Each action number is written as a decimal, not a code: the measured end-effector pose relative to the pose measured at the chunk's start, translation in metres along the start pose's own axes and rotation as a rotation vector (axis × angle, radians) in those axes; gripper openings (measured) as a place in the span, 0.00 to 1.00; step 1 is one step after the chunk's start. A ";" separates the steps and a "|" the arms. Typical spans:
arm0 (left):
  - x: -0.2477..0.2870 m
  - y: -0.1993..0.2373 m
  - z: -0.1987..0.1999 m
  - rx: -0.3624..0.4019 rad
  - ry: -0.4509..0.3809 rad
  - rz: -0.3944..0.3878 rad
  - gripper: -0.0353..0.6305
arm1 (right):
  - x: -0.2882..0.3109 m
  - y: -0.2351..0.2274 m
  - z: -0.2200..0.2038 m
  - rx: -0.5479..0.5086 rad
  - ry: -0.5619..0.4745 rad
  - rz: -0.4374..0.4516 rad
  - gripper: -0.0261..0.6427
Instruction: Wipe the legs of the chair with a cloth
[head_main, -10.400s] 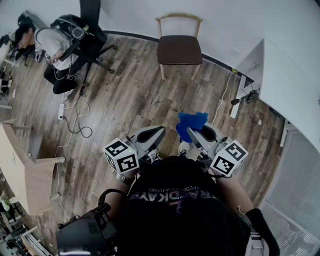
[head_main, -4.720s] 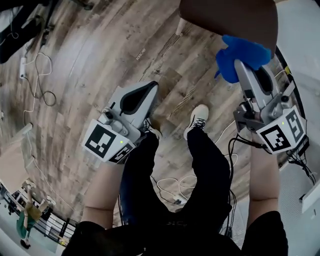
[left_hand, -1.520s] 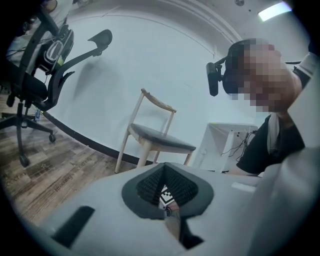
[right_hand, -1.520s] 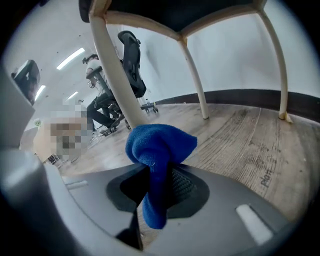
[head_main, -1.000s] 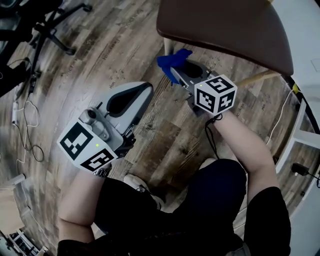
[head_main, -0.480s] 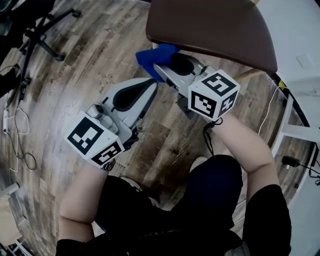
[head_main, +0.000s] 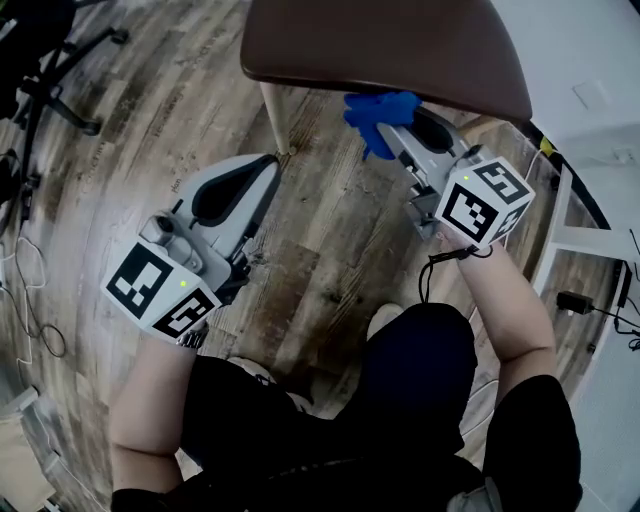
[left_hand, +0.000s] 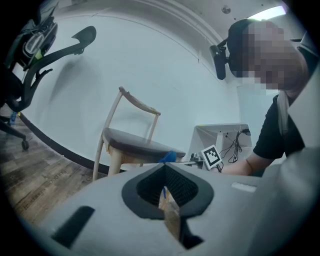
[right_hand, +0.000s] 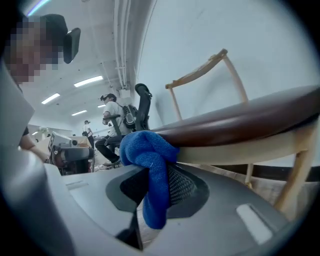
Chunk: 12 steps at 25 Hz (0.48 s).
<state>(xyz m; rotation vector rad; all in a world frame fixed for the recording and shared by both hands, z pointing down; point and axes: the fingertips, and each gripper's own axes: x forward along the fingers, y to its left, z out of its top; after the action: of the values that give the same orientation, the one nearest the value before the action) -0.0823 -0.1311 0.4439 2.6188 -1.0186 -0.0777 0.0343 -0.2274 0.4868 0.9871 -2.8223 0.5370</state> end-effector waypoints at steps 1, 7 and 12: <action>0.002 0.000 -0.002 -0.001 0.005 -0.002 0.06 | -0.013 -0.013 0.002 0.008 -0.007 -0.033 0.17; 0.014 0.001 -0.006 -0.015 0.006 -0.001 0.06 | -0.079 -0.077 0.006 0.030 -0.015 -0.226 0.17; 0.021 -0.002 -0.012 -0.008 0.026 -0.013 0.06 | -0.123 -0.119 0.010 0.100 -0.056 -0.357 0.17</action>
<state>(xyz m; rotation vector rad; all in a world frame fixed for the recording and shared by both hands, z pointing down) -0.0635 -0.1399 0.4558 2.6128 -0.9903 -0.0500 0.2047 -0.2454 0.4862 1.5035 -2.5934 0.6171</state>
